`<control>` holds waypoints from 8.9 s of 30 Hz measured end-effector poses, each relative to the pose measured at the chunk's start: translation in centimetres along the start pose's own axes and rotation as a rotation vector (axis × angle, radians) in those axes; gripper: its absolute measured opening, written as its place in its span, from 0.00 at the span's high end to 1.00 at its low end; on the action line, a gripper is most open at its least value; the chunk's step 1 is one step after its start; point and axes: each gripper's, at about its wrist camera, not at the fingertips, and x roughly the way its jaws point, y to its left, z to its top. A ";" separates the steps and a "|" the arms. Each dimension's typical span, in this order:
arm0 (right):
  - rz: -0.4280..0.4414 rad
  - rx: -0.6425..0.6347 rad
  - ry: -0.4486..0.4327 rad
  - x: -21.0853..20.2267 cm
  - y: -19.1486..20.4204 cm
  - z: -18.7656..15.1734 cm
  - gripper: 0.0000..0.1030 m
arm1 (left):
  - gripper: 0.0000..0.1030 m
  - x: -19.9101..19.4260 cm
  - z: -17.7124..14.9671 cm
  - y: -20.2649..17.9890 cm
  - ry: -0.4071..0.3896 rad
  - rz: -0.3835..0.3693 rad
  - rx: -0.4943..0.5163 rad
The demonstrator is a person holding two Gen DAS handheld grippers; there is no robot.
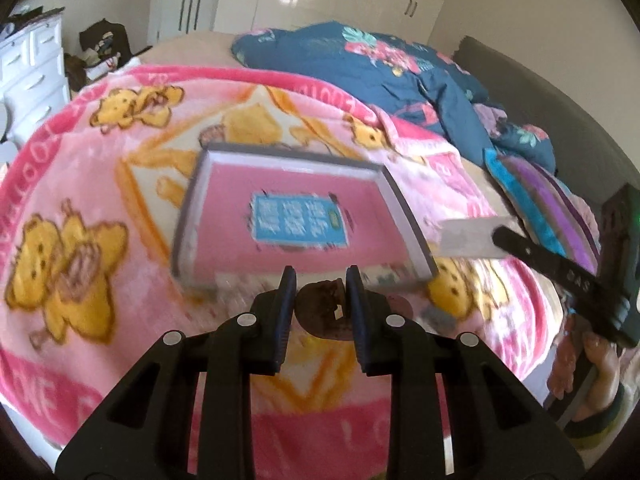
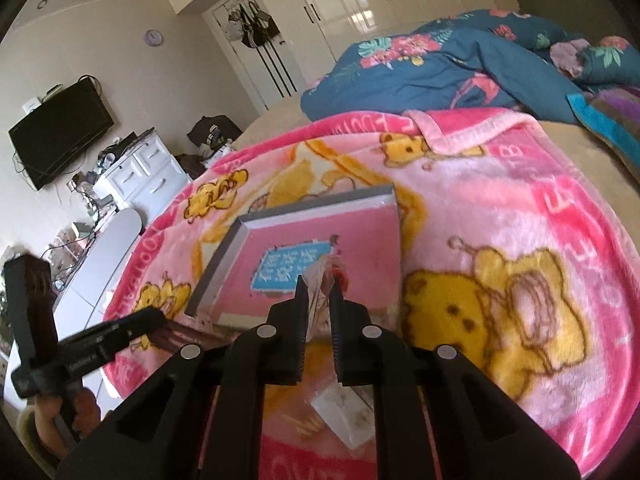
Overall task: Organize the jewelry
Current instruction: 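Drop the brown clip into the tray with the left tool while the right drops the bag, then move the open left tool toward the lace bow clip beside the tray, then grasp the lace bow clip with the left tool while the right grasps the yellow-rings bag, then lower the lace bow into the tray with the left tool while the right releases the rings bag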
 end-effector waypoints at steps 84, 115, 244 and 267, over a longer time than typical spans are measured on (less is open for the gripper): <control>-0.060 -0.110 -0.130 -2.8 5.5 1.0 0.07 | 0.09 -3.5 3.1 5.9 -0.082 0.120 -0.046; -0.023 -0.256 -0.034 -2.6 9.9 -5.6 0.04 | 0.09 -4.4 -4.5 7.1 0.015 0.163 -0.056; -0.134 -0.206 0.073 9.6 1.9 3.7 0.19 | 0.96 10.2 2.1 0.8 0.211 -0.106 0.105; -0.177 -0.184 0.257 17.5 1.4 2.6 0.18 | 0.92 13.3 2.5 2.1 0.261 -0.117 0.103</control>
